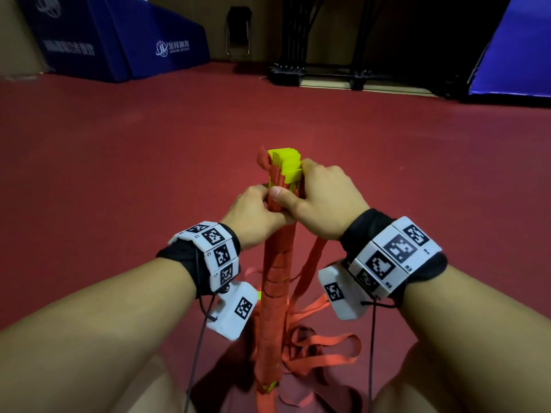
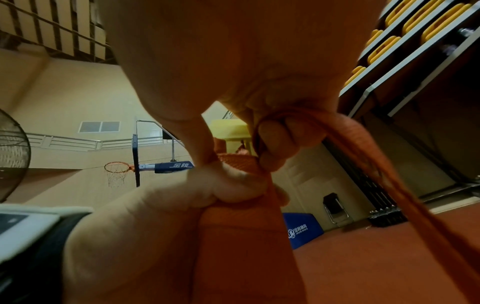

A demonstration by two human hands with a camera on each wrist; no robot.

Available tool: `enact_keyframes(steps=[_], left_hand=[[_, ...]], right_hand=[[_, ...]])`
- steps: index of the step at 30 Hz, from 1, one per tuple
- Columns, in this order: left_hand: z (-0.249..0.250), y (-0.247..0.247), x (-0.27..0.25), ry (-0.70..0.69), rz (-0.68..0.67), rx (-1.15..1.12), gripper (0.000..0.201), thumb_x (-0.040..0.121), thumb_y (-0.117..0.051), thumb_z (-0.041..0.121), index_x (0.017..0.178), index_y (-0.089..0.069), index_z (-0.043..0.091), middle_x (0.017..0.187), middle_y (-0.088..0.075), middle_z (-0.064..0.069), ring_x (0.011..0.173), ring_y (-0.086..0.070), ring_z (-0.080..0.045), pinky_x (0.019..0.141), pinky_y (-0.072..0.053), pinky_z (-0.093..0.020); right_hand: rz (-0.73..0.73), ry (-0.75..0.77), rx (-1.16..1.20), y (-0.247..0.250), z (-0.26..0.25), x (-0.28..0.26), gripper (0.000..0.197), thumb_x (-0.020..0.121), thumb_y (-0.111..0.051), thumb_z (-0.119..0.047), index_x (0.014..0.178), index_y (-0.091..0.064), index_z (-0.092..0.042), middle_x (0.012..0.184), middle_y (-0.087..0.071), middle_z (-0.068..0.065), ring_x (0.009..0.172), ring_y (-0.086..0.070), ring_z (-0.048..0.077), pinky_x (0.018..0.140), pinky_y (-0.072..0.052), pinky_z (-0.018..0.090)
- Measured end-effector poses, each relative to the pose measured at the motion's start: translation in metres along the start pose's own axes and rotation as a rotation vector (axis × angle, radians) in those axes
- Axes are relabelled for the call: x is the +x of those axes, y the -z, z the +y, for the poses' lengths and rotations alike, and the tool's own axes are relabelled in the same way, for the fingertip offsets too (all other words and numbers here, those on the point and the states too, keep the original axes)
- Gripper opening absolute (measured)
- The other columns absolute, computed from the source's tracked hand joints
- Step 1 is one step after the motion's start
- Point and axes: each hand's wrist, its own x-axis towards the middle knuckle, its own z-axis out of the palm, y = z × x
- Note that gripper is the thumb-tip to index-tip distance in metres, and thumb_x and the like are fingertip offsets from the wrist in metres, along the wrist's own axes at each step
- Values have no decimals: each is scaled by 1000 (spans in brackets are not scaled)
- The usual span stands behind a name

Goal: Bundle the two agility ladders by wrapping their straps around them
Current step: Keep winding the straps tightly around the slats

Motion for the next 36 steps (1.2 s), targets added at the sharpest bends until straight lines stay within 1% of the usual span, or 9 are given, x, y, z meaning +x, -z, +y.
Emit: enact_keyframes(steps=[5,11,14,16,19,23,27,30,36], left_hand=[[9,5,-3,6,-81,-8,36,63,-66,48,94,-61,30,93,-71,4,84,-63,-13,84,-53,-38],[8,11,-1,29,-90,-164,42,61,-71,34,100,-66,19,77,-65,5,75,-57,-15,77,-48,-41],[1,14,1,14,-86,-177,34,83,-76,10,114,-66,17,91,-70,5,85,-64,-9,85,-49,-29],[-2,14,0,-14,-103,-151,34,91,-71,4,122,-65,17,108,-74,-5,100,-69,-17,95,-53,-32],[-5,13,-1,-21,-91,-141,34,92,-73,10,124,-67,19,112,-74,-8,108,-69,-23,99,-54,-37],[-5,12,-1,-28,-81,-152,31,90,-76,15,118,-66,23,108,-74,-7,101,-70,-17,88,-57,-36],[-5,11,-2,-10,-76,-147,32,86,-79,25,114,-66,32,106,-74,-2,98,-73,-21,82,-62,-50],[-3,10,-2,-15,-34,-113,38,73,-80,43,108,-68,42,98,-76,4,91,-74,-16,79,-63,-51],[-2,11,-5,-18,-24,-53,35,63,-80,50,96,-73,43,81,-75,6,79,-73,-19,73,-63,-50]], right_hand=[[-54,-4,29,0,0,2,38,94,-58,-50,96,-42,-15,99,-64,18,96,-59,41,71,-37,37],[-64,-22,55,0,9,9,38,95,-62,-41,115,-54,-10,106,-66,16,103,-59,38,70,-32,32],[-58,-58,82,8,17,9,18,96,-63,-34,98,-57,-17,83,-59,1,89,-54,31,67,-26,28],[-74,-84,103,10,18,9,21,96,-64,-34,83,-52,-22,69,-49,-6,78,-47,25,64,-26,29],[-80,-98,134,9,20,9,19,95,-65,-35,82,-57,-24,66,-49,-8,76,-47,22,60,-29,30],[-2,-122,115,10,25,9,28,88,-73,-44,86,-71,-16,85,-69,2,95,-61,26,75,-45,31],[-23,-193,120,11,26,7,40,86,-74,-46,62,-69,-14,57,-67,-5,71,-63,11,68,-43,28],[-19,-183,106,7,26,8,39,86,-70,-46,66,-65,-12,65,-70,2,87,-65,28,78,-53,38],[1,-141,124,5,8,1,52,86,-65,-59,63,-51,-14,57,-50,2,61,-47,25,52,-30,35]])
